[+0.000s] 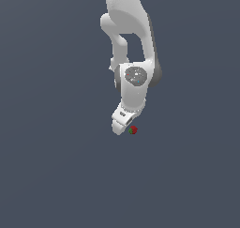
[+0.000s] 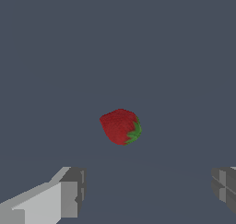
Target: Pick up the object and move it to a goal position.
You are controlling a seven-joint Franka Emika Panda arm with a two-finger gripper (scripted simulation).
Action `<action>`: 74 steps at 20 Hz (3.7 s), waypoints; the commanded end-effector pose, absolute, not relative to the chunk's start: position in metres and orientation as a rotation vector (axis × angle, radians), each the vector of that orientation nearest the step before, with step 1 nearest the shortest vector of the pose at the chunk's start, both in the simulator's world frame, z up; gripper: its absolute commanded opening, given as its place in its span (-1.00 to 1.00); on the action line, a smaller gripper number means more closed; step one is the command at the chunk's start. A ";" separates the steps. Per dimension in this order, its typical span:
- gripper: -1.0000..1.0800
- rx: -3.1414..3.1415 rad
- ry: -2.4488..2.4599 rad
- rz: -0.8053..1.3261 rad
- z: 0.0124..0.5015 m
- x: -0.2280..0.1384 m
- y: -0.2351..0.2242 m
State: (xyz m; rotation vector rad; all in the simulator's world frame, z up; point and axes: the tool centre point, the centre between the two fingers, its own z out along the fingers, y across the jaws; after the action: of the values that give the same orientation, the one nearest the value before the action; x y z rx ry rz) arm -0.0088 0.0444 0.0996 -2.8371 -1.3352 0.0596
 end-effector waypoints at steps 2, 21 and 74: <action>0.92 -2.760 -1.489 0.050 0.094 -0.009 0.048; 0.92 -2.351 -2.083 0.004 0.074 -0.009 0.067; -1.00 -2.312 -2.130 0.001 0.090 -0.024 0.008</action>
State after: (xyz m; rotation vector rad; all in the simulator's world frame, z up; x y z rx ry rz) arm -0.0220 0.0186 0.0781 -2.3102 -2.1295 0.0022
